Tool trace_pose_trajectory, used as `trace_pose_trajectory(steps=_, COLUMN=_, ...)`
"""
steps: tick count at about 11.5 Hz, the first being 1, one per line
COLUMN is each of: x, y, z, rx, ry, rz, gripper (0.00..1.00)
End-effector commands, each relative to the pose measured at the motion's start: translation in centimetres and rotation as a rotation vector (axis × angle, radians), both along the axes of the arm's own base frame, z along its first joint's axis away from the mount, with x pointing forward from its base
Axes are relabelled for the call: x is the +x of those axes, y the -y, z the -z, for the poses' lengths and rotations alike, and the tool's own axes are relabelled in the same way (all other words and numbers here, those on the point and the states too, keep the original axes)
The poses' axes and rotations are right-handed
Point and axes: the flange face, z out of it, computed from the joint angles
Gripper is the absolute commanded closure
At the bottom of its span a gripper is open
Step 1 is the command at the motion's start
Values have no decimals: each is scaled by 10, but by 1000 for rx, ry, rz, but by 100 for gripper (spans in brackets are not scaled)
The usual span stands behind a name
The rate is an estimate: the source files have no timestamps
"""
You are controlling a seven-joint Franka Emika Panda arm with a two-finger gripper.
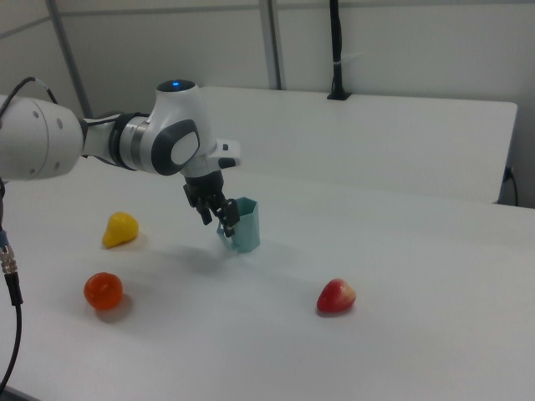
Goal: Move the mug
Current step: 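Lower the gripper into the teal mug and close on its rim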
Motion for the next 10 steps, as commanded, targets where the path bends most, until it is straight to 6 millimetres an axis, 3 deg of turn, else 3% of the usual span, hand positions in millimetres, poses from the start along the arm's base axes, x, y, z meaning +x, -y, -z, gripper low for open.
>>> trace_pose_trajectory(steps=1, x=6, y=-4, z=6, rx=-20, ry=32, rz=24, gripper=27)
trace_pose_trajectory(steps=10, x=4, y=-14, z=28, rx=-60, ry=37, rz=22, gripper=52)
